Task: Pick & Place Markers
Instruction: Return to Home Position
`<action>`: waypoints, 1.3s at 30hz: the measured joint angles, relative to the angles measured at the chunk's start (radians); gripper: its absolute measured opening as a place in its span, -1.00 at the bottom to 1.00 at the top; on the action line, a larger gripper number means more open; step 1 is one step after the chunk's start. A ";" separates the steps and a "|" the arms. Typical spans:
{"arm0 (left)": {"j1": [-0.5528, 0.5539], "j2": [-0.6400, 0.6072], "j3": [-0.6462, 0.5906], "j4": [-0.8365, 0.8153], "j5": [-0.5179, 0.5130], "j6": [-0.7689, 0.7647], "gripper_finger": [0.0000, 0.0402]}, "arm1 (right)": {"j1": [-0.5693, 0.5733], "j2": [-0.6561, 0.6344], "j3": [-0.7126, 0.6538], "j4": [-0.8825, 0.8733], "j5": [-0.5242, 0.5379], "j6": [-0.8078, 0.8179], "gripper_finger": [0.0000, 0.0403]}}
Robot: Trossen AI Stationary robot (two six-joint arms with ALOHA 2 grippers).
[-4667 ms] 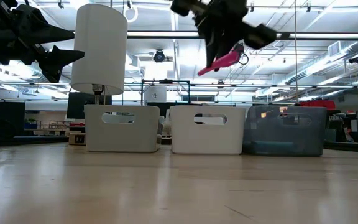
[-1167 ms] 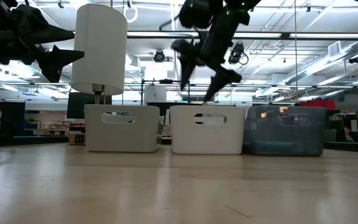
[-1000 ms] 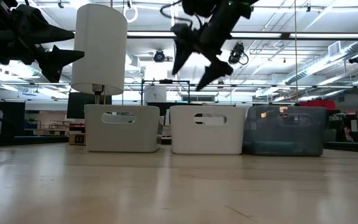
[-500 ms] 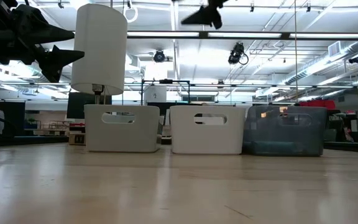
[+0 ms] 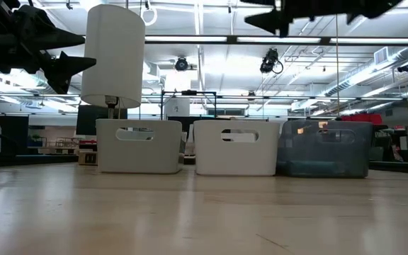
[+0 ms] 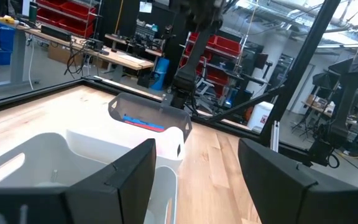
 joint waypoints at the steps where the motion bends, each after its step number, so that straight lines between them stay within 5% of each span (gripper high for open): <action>1: 0.000 0.000 0.000 0.000 0.000 0.000 0.17 | -0.007 -0.022 -0.036 0.017 -0.001 -0.004 0.75; 19: 0.000 0.000 0.000 0.000 0.000 0.000 0.17 | -0.091 -0.317 -0.592 0.317 -0.002 0.149 0.75; 34: 0.000 0.000 0.000 0.000 0.000 0.000 0.17 | -0.175 -0.538 -0.741 0.317 -0.002 0.177 0.75; 39: 0.000 0.000 0.000 0.000 0.000 0.000 0.16 | -0.199 -0.612 -0.741 0.162 -0.002 0.151 0.75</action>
